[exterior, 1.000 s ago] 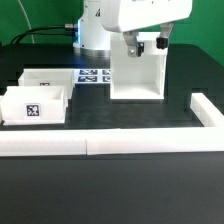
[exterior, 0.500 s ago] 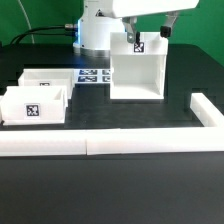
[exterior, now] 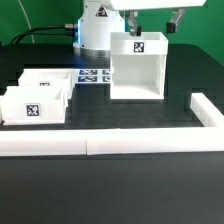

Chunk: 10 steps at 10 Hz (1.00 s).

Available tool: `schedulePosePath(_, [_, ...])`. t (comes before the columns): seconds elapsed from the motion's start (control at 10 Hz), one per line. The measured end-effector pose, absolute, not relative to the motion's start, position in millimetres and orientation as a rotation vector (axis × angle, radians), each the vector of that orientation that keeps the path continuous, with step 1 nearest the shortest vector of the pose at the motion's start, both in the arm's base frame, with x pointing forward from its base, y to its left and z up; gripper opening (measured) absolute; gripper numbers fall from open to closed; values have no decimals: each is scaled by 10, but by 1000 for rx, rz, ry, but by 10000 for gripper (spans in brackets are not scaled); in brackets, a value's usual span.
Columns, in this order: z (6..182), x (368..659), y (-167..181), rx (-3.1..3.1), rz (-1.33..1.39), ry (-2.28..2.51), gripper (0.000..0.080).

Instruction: Assemble drawer

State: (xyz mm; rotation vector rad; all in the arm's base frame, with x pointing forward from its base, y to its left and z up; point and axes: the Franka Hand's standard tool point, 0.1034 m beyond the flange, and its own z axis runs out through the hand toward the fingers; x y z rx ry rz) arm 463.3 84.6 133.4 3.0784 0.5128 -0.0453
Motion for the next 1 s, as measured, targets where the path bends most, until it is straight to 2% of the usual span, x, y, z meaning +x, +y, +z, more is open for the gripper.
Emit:
schedulePosePath(0.3, [1356, 4354, 870, 3144, -75, 345, 650])
schedulePosePath(0.7, [1343, 4353, 863, 3145, -72, 300, 650])
schedulePosePath(1.0, [1236, 4083, 977, 3144, -32, -128, 650])
